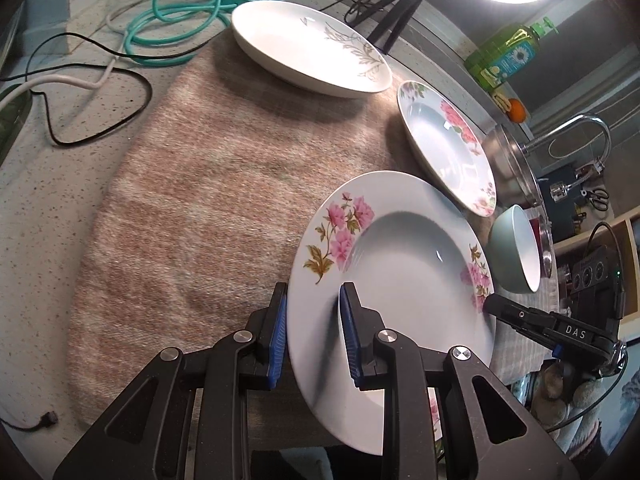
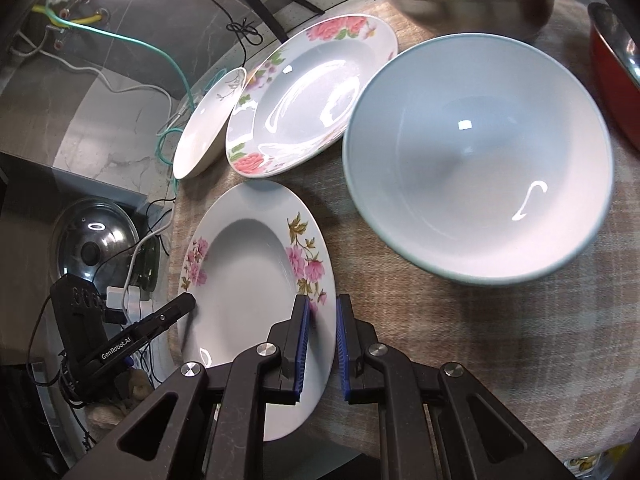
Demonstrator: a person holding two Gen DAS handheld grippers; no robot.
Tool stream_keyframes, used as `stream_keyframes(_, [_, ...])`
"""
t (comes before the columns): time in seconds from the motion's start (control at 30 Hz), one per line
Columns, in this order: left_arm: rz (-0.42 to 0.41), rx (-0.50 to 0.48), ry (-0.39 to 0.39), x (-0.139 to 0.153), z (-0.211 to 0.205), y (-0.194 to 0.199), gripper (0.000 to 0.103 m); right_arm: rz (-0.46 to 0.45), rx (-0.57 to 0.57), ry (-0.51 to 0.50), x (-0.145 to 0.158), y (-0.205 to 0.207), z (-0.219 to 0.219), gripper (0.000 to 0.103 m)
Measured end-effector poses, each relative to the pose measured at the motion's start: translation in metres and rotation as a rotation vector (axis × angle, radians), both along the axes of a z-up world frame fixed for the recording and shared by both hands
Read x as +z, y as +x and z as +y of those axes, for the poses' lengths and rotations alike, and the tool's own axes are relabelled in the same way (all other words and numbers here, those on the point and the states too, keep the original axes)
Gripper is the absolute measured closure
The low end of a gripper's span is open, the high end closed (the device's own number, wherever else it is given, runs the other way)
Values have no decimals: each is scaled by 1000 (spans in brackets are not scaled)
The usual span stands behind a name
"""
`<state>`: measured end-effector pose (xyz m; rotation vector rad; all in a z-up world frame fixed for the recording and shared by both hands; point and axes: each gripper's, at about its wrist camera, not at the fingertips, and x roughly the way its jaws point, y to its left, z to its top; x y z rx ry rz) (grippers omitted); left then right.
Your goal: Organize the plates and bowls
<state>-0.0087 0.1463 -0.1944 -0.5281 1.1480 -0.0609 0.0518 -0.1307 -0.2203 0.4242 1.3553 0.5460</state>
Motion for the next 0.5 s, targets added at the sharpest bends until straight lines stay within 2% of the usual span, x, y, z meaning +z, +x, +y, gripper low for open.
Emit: stream_keyframes(0.5, [13,-33,8,-1,-16,3,80,2,-13,-12,-1,1,-20,91])
